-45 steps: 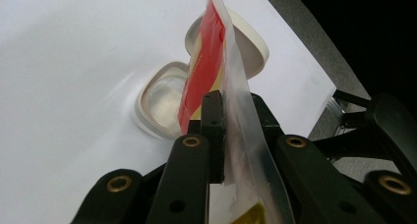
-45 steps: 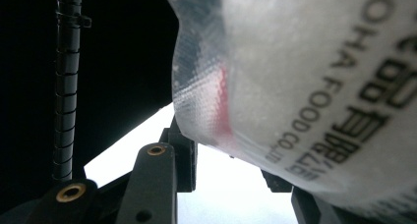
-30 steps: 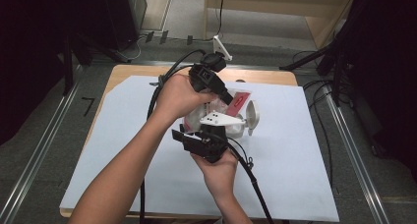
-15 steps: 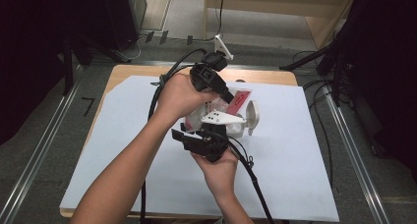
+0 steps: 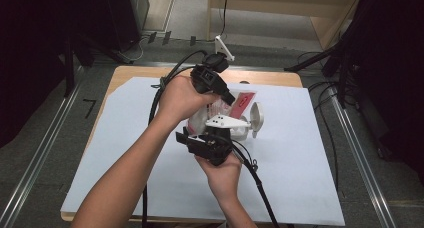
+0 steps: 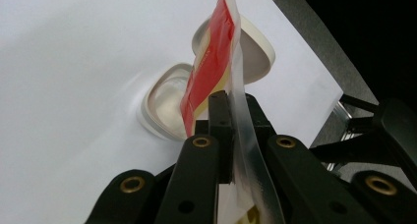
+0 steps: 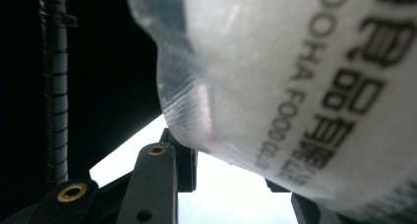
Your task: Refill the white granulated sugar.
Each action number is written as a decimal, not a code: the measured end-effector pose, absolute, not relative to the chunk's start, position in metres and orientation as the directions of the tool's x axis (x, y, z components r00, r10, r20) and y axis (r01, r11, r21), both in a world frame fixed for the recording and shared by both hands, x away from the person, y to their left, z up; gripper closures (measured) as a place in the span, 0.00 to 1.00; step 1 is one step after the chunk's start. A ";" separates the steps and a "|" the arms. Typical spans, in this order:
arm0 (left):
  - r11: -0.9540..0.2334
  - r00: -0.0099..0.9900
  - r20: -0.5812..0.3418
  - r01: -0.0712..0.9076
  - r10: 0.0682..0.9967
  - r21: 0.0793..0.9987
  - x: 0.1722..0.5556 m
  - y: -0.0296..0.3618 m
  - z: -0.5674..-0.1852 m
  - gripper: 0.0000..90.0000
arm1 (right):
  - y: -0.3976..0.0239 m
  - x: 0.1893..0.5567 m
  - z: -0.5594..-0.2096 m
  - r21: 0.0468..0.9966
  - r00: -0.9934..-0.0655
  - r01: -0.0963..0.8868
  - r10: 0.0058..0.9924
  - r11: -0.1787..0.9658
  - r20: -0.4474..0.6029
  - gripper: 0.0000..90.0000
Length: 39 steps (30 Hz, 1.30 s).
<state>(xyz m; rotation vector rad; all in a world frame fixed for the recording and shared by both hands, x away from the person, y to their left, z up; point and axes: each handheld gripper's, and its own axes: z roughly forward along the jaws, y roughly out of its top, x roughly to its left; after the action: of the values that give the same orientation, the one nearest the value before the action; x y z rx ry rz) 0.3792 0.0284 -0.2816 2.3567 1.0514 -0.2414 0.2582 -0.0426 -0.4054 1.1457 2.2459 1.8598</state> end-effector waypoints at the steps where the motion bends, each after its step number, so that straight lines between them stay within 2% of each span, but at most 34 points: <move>1: -0.548 0.679 -0.369 0.732 0.635 0.405 0.379 0.028 -0.282 0.97 | -0.043 0.258 -0.405 0.854 -0.733 0.519 0.529 0.028 0.428 0.72; 8: -0.539 0.673 -0.378 0.737 0.635 0.408 0.381 0.025 -0.280 0.96 | -0.045 0.259 -0.397 0.840 -0.726 0.543 0.511 0.017 0.460 0.72; 17: -0.553 0.677 -0.364 0.734 0.640 0.394 0.382 0.022 -0.279 0.96 | -0.045 0.259 -0.393 0.844 -0.738 0.534 0.514 0.051 0.436 0.70; 34: -0.563 0.688 -0.354 0.724 0.633 0.399 0.382 0.017 -0.278 0.95 | -0.046 0.260 -0.393 0.847 -0.735 0.531 0.513 0.031 0.442 0.71; 36: -0.562 0.688 -0.357 0.724 0.632 0.400 0.382 0.017 -0.278 0.95 | -0.046 0.260 -0.393 0.845 -0.735 0.535 0.506 0.025 0.451 0.67; 39: -0.567 0.691 -0.356 0.721 0.629 0.398 0.382 0.017 -0.278 0.95 | -0.045 0.259 -0.393 0.844 -0.735 0.536 0.507 0.025 0.451 0.67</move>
<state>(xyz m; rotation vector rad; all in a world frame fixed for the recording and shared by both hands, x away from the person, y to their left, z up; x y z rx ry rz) 0.3822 0.0167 -0.2778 2.3813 1.0364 -0.2362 0.2591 -0.0454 -0.3931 1.1529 2.2660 1.8868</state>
